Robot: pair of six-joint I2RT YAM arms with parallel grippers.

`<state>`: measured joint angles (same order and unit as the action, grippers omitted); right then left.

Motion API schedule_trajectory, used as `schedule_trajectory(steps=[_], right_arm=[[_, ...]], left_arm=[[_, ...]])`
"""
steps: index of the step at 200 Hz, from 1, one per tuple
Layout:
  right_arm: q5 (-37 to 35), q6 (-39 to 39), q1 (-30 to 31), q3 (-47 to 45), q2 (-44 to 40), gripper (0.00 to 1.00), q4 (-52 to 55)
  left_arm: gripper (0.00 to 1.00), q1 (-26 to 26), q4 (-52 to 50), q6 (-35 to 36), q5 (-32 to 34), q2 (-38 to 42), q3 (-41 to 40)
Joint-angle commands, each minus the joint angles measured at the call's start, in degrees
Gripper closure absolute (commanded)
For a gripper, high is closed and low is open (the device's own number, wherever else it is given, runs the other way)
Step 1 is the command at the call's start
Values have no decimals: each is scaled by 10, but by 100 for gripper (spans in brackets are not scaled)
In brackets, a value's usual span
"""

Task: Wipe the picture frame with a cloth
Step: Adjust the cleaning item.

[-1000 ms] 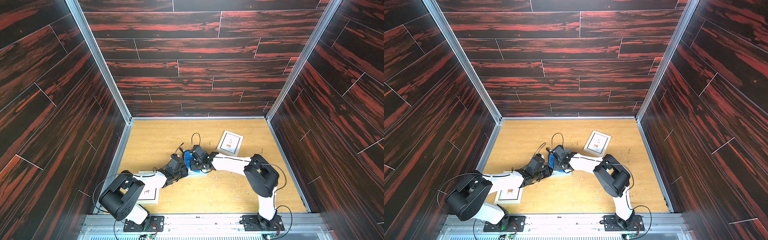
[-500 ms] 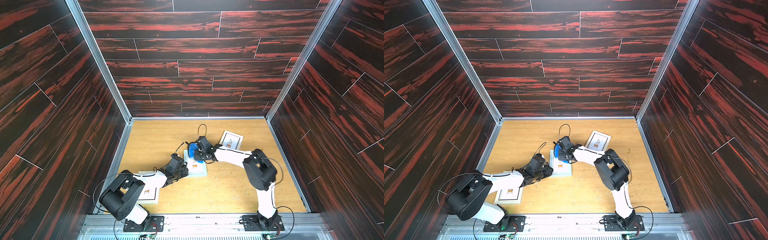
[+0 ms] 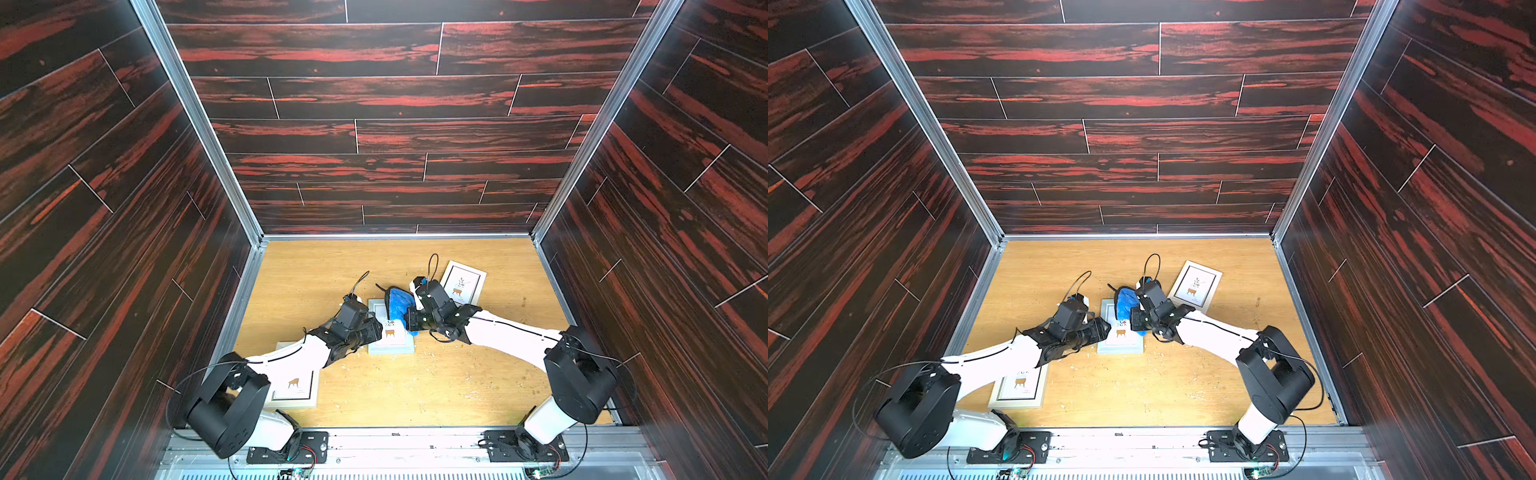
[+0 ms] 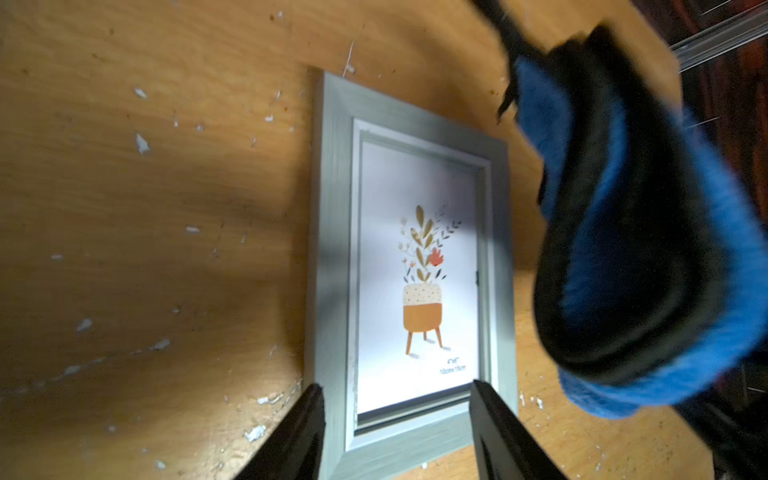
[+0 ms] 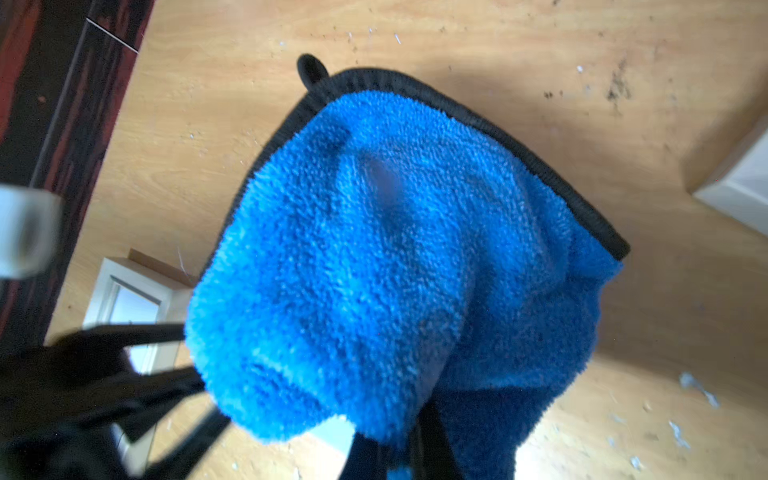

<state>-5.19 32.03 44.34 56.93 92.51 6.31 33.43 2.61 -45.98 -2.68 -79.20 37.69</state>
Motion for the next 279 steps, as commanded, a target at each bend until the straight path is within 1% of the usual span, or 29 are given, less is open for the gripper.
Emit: schedule_trajectory(steps=[1, 12, 31, 61, 92, 140, 176, 203, 230, 252, 267, 279], right_arm=[[18, 1, 1, -23, -42, 100, -41], [38, 17, 2, -40, -56, 100, -64], [63, 46, 10, -71, -72, 100, -118], [78, 75, 24, -96, -81, 100, -171], [90, 96, 37, -110, -91, 100, -212], [95, 99, 50, -118, -87, 100, -246], [103, 101, 62, -120, -80, 100, -270], [100, 95, 71, -119, -81, 100, -275], [93, 95, 72, -118, -78, 100, -266], [82, 91, 72, -113, -78, 100, -247], [69, 82, 72, -109, -85, 85, -229], [54, 74, 73, -108, -95, 73, -211]], left_arm=[[38, -2, 54, 13, 14, 61, -50], [35, -1, 102, 9, 10, 95, -82], [32, 7, 142, 19, 8, 140, -106], [27, 13, 221, 17, -15, 172, -133], [24, 13, 291, -4, -41, 159, -148], [21, 13, 387, -39, -77, 114, -153], [23, 14, 391, -42, -80, 94, -144], [32, 14, 391, -44, -83, 86, -138], [54, 14, 388, -44, -78, 86, -135], [75, 14, 382, -43, -68, 85, -133], [89, 13, 366, -43, -40, 92, -134], [94, 8, 334, -36, -13, 108, -134]])
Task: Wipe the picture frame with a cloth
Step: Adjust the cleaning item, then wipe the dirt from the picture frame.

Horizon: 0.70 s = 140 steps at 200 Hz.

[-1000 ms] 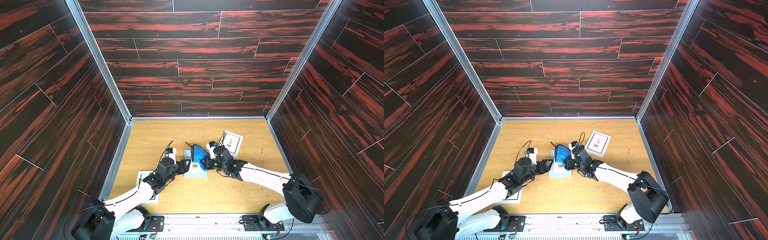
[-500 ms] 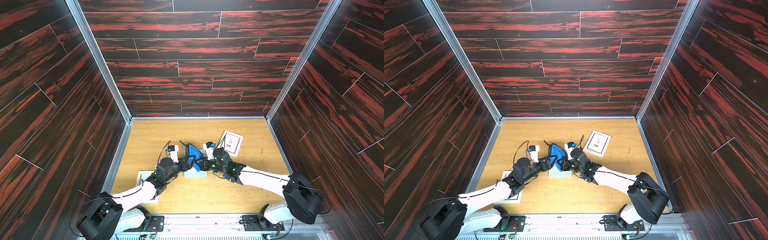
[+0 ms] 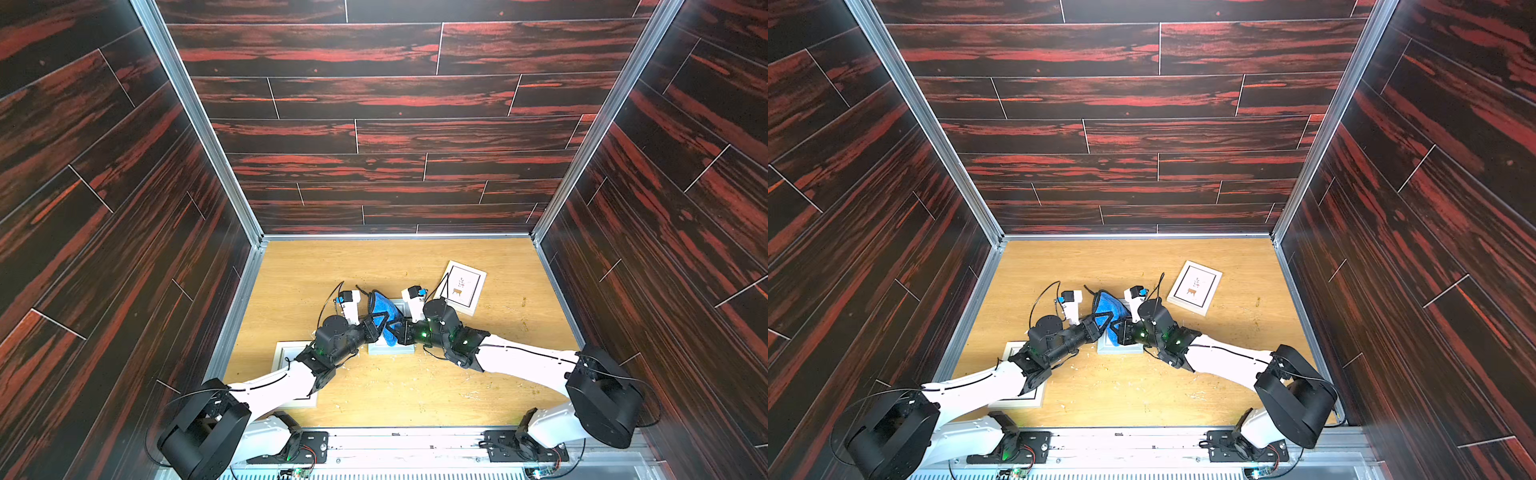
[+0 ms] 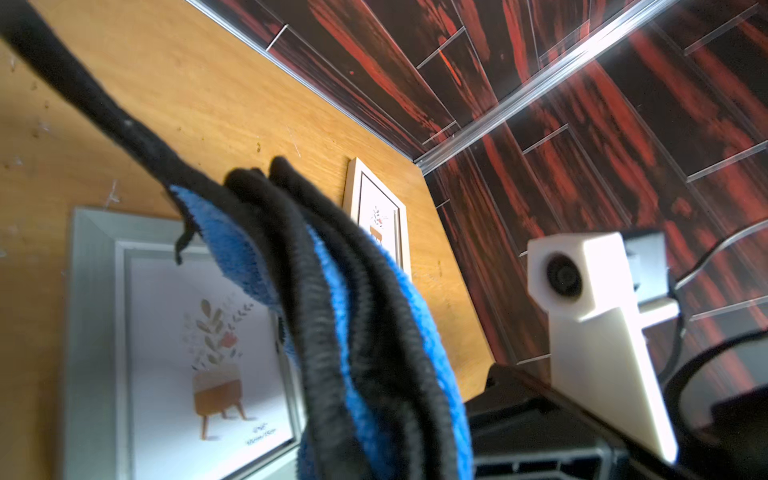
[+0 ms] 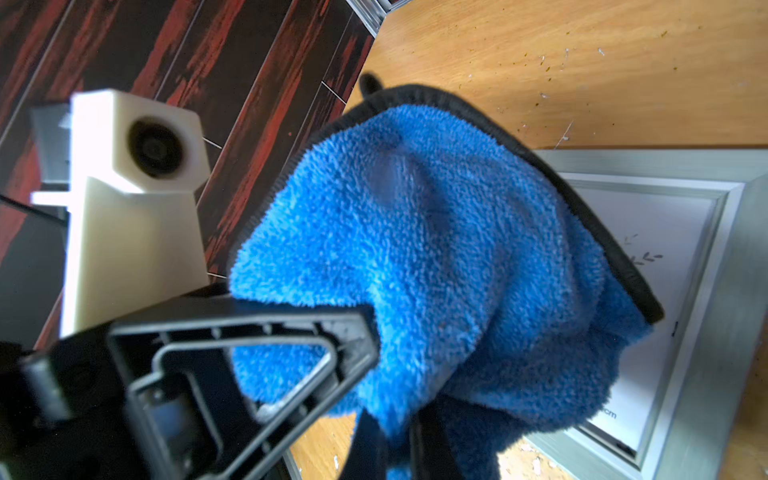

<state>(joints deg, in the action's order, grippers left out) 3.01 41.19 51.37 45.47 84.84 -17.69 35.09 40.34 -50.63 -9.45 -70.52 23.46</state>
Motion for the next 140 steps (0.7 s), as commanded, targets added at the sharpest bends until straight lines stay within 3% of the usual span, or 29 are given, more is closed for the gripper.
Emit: schedule_trajectory(steps=[1, 39, 70, 116, 140], right_arm=[[-30, -18, 2, 6, -19, 72, 30], [-90, -49, -1, 13, -46, 51, 98], [-142, -56, -11, 19, -38, 46, 160], [-240, -36, -15, 41, 25, 44, 252], [-231, -34, -16, 49, 68, 44, 248]], left_arm=[[94, -9, -48, 11, 56, 24, 8], [100, -37, -251, 77, 135, 136, 30], [100, -85, -408, 124, 184, 204, 70], [100, -118, -526, 159, 203, 153, 138], [100, -120, -531, 168, 172, 86, 165]])
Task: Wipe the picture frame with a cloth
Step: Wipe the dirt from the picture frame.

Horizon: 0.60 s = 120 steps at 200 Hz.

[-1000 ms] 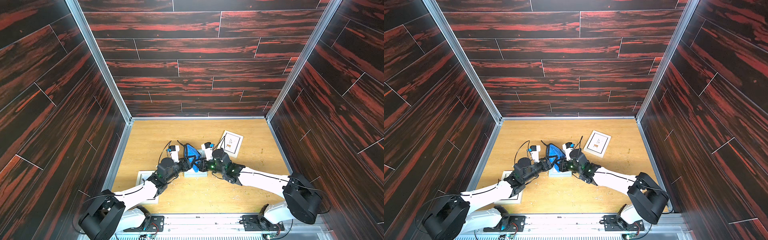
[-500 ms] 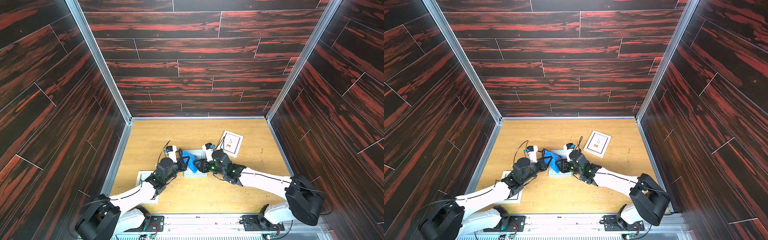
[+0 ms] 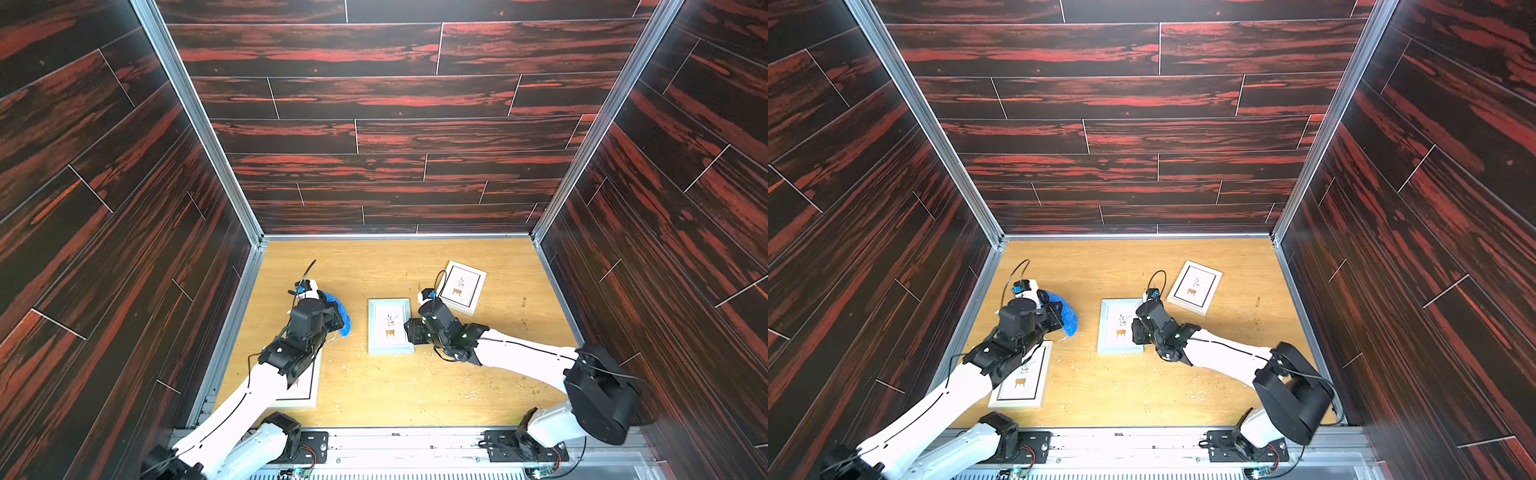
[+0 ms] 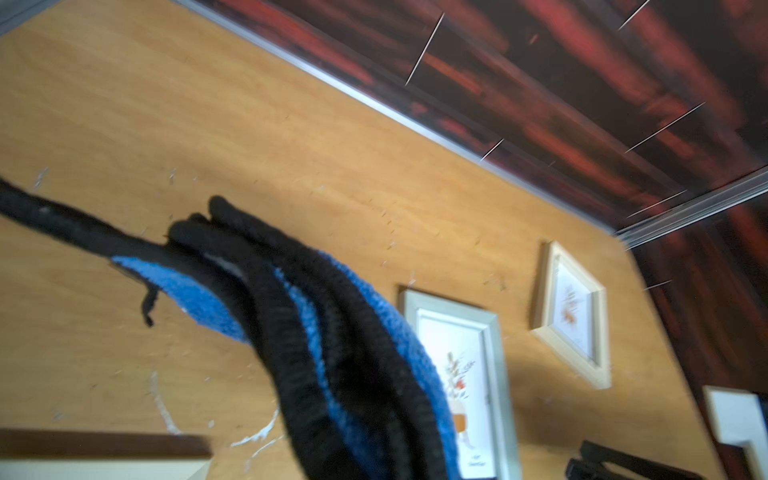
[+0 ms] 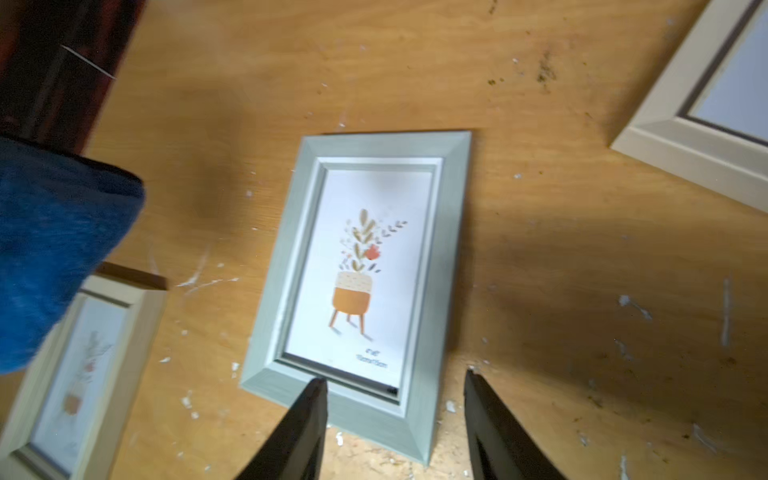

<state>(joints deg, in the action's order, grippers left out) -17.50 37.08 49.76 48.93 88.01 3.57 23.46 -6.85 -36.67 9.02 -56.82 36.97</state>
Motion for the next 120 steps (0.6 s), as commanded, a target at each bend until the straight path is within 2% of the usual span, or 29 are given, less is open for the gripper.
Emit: schedule_trajectory(steps=[1, 73, 120], right_arm=[[-25, 7, 0, 15, 37, 44, 35], [3, -1, 0, 33, 100, 43, 7], [-2, -4, 0, 56, 141, 47, 14]], left_arm=[[100, -4, -59, 29, -15, -54, 31], [100, -4, -41, 37, -138, -226, 114], [100, 12, -19, 27, -178, -312, 168]])
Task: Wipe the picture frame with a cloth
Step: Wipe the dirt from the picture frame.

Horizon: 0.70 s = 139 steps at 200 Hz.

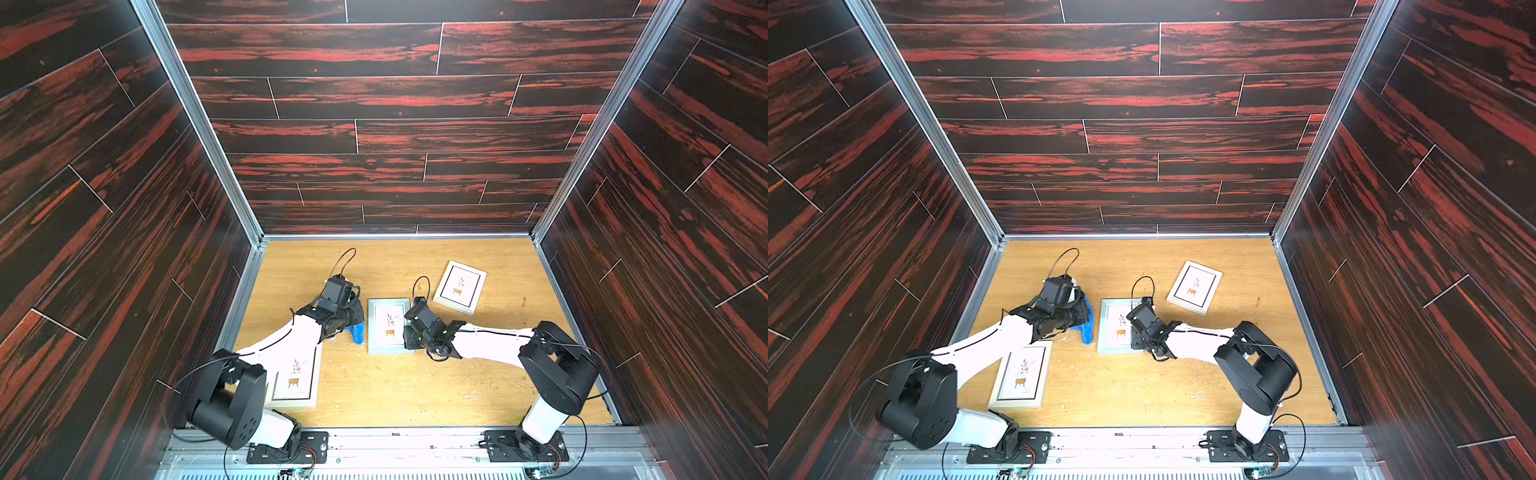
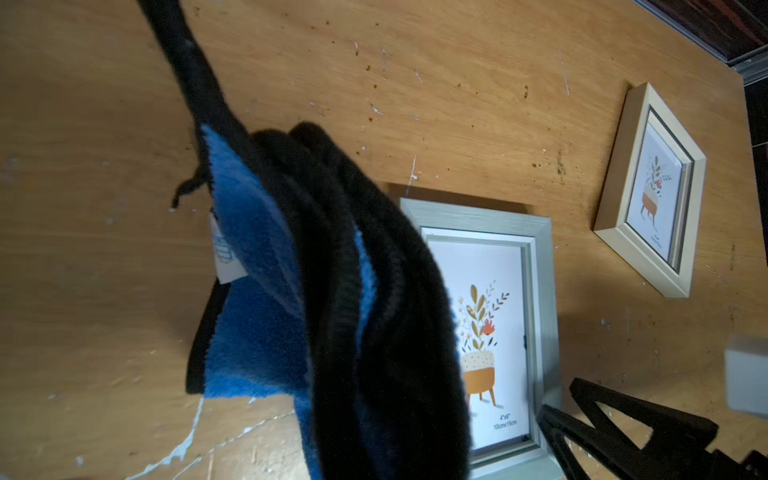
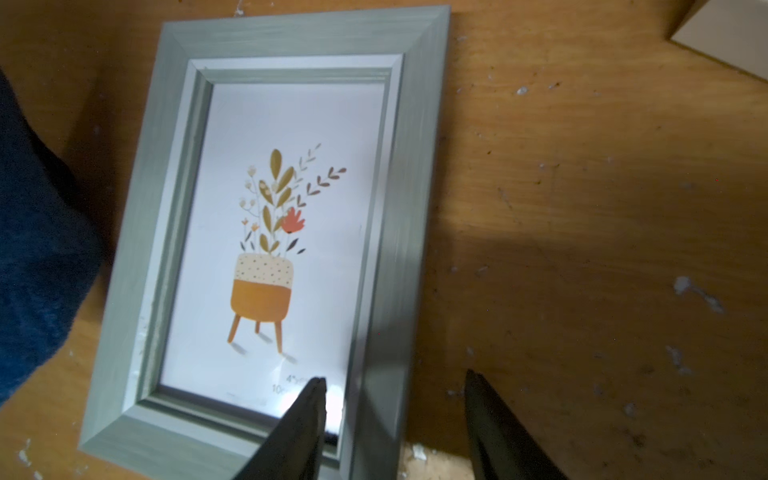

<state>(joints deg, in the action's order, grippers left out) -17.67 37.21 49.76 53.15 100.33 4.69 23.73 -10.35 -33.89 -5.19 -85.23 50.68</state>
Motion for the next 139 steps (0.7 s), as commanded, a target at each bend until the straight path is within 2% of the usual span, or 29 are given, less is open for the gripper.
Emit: schedule_trajectory(steps=[1, 27, 49, 85, 110, 139], right_arm=[[0, -6, 0, 14, 18, 47, 2], [4, -8, 1, 15, 30, 56, 2], [6, -9, 0, 15, 40, 61, 5], [-14, 1, 0, 20, 45, 74, 21], [-44, 19, -4, 24, 46, 82, 43], [-40, 31, -12, 25, 55, 90, 45]], left_arm=[[100, 10, 16, 0, -36, -30, 32], [100, 24, 21, -6, -48, -79, 60], [100, 34, 33, -13, -67, -119, 77], [100, 36, -22, -20, -60, -193, 110], [100, 39, -27, -26, -54, -180, 70], [100, 65, -57, -49, -57, -128, 13]])
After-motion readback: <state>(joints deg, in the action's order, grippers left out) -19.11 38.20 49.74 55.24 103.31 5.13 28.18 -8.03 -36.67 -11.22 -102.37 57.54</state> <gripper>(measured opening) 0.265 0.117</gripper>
